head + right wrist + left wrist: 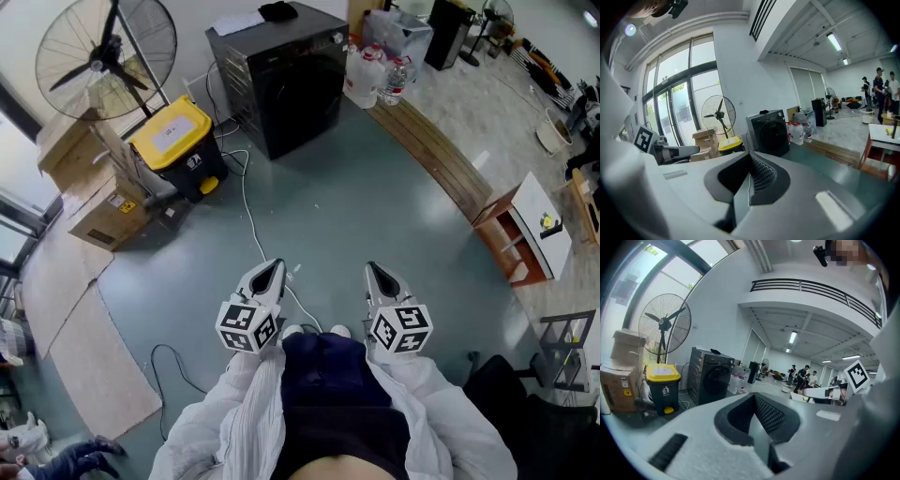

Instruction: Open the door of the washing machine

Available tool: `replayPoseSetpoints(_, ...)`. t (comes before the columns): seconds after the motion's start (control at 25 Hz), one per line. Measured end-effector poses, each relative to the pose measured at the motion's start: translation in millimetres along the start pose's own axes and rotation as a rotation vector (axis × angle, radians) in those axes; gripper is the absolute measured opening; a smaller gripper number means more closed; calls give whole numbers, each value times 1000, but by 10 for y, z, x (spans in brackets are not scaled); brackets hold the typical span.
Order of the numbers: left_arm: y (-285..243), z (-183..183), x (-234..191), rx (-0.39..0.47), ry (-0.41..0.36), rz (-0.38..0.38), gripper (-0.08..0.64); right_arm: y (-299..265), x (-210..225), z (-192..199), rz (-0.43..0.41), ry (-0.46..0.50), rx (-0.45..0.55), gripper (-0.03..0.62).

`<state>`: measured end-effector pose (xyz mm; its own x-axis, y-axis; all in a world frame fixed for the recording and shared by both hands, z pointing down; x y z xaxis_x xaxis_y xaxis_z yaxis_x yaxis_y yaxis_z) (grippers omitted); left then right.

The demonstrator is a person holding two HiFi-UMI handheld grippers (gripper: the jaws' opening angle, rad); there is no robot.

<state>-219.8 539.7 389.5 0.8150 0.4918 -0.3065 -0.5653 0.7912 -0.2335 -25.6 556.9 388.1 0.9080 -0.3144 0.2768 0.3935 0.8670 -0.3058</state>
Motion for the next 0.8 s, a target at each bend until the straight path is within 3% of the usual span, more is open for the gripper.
replayPoseSetpoints(0.56, -167, 113, 467, 26, -1, -94, -2, 164, 407, -102, -122, -19, 23, 9)
replayPoseSetpoints(0.68, -203, 181, 586, 42, 28, -91, 164, 181, 516, -23, -147, -25, 4, 9)
replayPoseSetpoints(0.8, -185, 274, 656, 46, 43, -104, 192, 184, 595, 18, -171, -28, -3, 9)
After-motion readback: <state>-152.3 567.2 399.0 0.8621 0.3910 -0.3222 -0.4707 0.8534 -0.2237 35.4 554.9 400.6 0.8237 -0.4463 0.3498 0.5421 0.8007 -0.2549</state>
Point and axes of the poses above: the fingertips, and each gripper's own axes: y backward along the fingers, x to its right, z out of its underside, the point moved 1 cm from there along y, backward along the fingers, and after that the axes turned 2 degrees about x, right-handed, at the moved point
